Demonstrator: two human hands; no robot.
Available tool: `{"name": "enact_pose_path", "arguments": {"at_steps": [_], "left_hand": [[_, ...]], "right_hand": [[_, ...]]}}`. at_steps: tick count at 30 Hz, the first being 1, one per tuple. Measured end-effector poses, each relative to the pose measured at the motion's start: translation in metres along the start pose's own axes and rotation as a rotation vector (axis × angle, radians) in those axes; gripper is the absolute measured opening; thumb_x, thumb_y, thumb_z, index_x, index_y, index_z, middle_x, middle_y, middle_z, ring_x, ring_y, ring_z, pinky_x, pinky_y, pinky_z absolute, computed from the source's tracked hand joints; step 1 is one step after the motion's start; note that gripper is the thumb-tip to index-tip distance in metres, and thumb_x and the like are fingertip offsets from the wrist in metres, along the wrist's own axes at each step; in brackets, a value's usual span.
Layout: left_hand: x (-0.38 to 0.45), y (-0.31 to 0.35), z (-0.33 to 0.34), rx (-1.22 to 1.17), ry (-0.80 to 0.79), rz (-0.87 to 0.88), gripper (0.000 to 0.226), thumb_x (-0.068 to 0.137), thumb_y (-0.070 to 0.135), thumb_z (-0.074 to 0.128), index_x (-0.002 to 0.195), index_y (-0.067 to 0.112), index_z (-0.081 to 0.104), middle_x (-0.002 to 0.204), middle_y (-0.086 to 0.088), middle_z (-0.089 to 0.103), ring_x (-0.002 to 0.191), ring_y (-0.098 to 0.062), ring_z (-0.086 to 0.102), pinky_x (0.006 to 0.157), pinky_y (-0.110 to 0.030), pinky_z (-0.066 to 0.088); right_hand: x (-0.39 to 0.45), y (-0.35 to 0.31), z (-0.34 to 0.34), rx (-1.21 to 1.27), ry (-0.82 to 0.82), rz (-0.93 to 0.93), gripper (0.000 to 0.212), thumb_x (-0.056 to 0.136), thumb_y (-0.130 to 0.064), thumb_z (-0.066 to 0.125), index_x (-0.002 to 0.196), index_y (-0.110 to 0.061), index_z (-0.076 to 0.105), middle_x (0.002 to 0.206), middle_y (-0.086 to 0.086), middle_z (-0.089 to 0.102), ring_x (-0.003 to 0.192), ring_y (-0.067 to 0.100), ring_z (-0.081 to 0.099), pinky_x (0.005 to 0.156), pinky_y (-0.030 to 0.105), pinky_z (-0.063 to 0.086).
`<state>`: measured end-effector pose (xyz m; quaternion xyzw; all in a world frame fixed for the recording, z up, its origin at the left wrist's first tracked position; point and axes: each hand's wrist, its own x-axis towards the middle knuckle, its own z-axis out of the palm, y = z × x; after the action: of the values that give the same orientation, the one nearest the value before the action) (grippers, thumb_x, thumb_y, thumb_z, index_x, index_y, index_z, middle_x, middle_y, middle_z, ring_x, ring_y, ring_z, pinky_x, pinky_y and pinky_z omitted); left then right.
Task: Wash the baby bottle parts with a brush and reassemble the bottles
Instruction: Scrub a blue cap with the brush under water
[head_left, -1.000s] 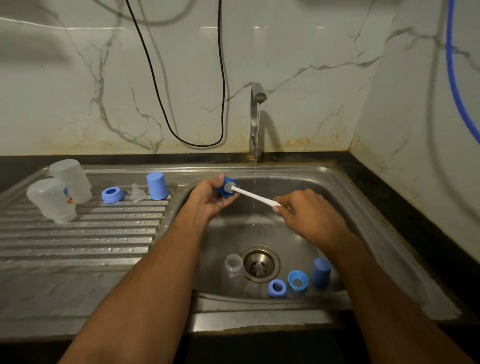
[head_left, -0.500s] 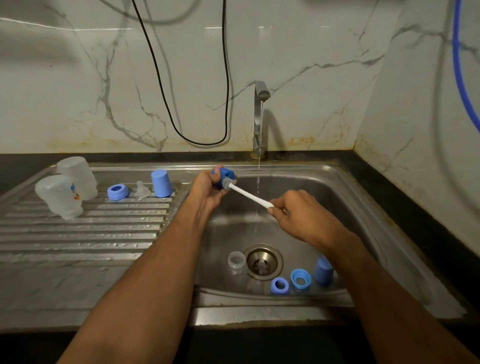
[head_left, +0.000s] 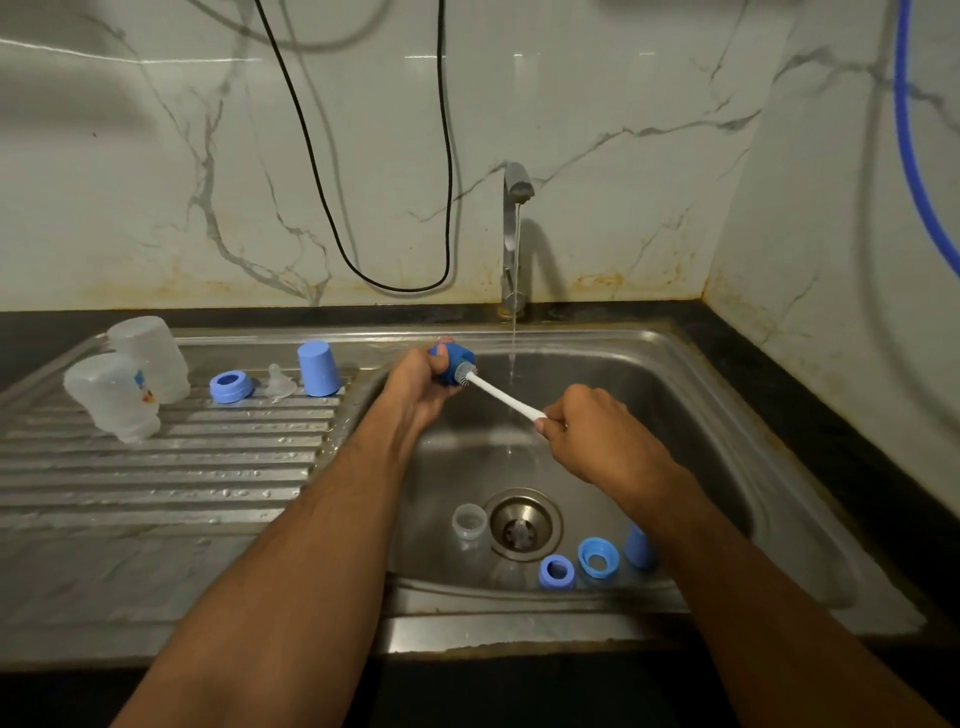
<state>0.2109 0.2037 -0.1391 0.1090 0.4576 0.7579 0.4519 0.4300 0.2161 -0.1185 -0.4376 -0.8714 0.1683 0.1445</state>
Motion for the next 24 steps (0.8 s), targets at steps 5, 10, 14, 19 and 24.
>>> {"name": "enact_pose_path", "arguments": {"at_steps": [5, 10, 14, 19, 24], "left_hand": [[0.001, 0.007, -0.003, -0.122, -0.023, 0.001, 0.029, 0.103, -0.001, 0.038, 0.129, -0.005, 0.048, 0.139, -0.029, 0.047, 0.121, -0.042, 0.057, 0.094, -0.049, 0.052], [0.003, 0.005, 0.002, -0.07, -0.016, -0.004, 0.028, 0.104, 0.002, 0.04, 0.13, -0.005, 0.047, 0.14, -0.03, 0.05, 0.125, -0.04, 0.056, 0.099, -0.048, 0.049], [0.008, 0.001, 0.001, -0.025, -0.002, 0.016, 0.033, 0.102, -0.001, 0.042, 0.134, -0.001, 0.049, 0.139, -0.026, 0.051, 0.125, -0.039, 0.056, 0.1, -0.048, 0.049], [0.004, -0.003, 0.001, -0.015, 0.002, 0.061, 0.04, 0.1, -0.007, 0.038, 0.138, -0.001, 0.049, 0.119, -0.02, 0.057, 0.109, -0.032, 0.061, 0.093, -0.043, 0.053], [0.008, 0.004, -0.006, -0.117, -0.018, 0.026, 0.031, 0.103, -0.002, 0.038, 0.131, -0.003, 0.051, 0.135, -0.028, 0.052, 0.126, -0.039, 0.057, 0.105, -0.048, 0.048]], "right_hand": [[0.0, 0.009, -0.009, 0.12, 0.005, -0.087, 0.025, 0.101, -0.033, 0.059, 0.119, -0.022, 0.072, 0.075, -0.007, 0.064, 0.064, 0.007, 0.059, 0.056, 0.021, 0.043], [-0.003, 0.01, -0.005, 0.05, 0.126, -0.072, 0.023, 0.104, -0.035, 0.053, 0.112, -0.025, 0.071, 0.076, -0.008, 0.06, 0.066, 0.007, 0.058, 0.055, 0.022, 0.042], [0.0, 0.009, 0.002, 0.006, 0.093, -0.003, 0.024, 0.105, -0.036, 0.05, 0.109, -0.022, 0.069, 0.075, -0.006, 0.058, 0.066, 0.008, 0.057, 0.055, 0.024, 0.04], [0.003, 0.002, 0.006, 0.067, 0.028, 0.01, 0.024, 0.101, -0.036, 0.058, 0.113, -0.02, 0.071, 0.077, -0.004, 0.06, 0.067, 0.009, 0.058, 0.055, 0.025, 0.041], [0.0, 0.011, -0.007, 0.176, 0.065, -0.072, 0.027, 0.1, -0.035, 0.061, 0.122, -0.023, 0.072, 0.078, -0.01, 0.064, 0.066, 0.006, 0.06, 0.057, 0.022, 0.045]]}}
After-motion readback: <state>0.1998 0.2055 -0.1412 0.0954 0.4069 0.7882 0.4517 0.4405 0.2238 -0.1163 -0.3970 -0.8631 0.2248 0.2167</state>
